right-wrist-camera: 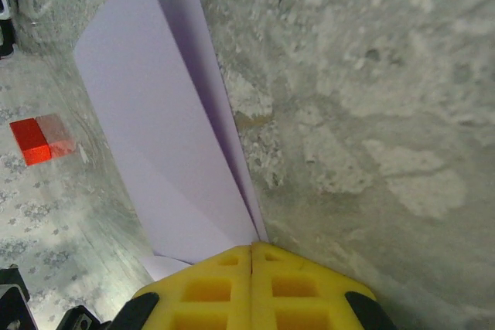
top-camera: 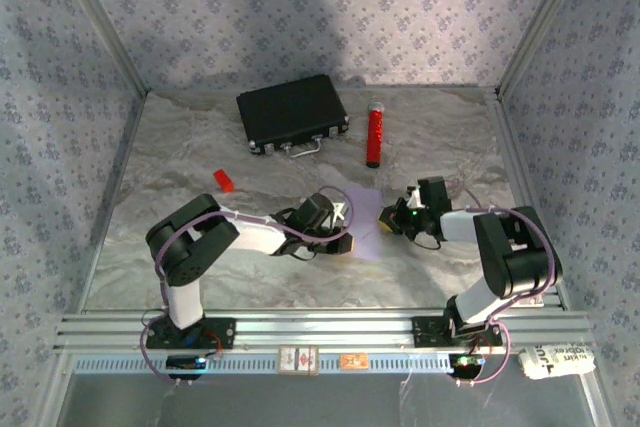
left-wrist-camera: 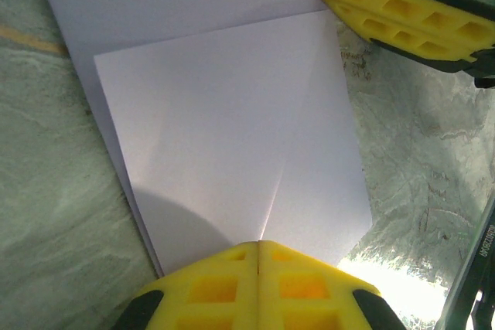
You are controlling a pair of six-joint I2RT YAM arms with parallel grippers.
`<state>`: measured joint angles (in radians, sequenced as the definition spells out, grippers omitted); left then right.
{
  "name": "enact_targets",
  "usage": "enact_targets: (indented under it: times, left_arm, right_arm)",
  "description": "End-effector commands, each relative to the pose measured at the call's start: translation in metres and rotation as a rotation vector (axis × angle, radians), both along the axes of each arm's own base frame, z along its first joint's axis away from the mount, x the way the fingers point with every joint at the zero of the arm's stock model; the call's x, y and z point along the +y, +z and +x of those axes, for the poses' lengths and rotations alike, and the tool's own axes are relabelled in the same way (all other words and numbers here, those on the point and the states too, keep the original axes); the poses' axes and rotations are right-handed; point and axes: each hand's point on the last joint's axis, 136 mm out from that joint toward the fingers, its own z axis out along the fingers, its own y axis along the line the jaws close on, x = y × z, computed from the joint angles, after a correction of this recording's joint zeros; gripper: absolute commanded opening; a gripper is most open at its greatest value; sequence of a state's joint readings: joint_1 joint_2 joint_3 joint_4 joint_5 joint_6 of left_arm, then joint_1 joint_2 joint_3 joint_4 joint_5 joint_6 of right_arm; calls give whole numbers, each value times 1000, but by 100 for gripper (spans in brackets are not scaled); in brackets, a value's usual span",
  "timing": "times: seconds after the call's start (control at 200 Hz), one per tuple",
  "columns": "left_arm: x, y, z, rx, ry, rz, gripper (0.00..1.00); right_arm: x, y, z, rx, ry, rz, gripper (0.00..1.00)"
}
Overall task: Fold a paper plane with a square sheet of paper (pick it up from the middle)
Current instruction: Fold the triangle a second time at the center of the table.
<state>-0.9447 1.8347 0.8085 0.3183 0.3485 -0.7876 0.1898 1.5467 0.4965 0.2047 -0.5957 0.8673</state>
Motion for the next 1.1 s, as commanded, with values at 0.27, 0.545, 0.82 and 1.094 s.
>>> enact_targets:
  times: [0.27, 0.545, 0.82, 1.094]
  left_arm:
    - [35, -47, -27, 115, 2, 167, 0]
    - [32, -46, -25, 116, 2, 163, 0]
    - [33, -46, -26, 115, 2, 164, 0]
    - [33, -46, -25, 113, 2, 160, 0]
  right_arm:
    - [49, 35, -15, -93, 141, -10, 4]
    - [53, -17, -42, 33, 167, -58, 2]
    - [29, -22, -27, 41, 112, -68, 2]
    - [11, -17, -7, 7, 57, -55, 2]
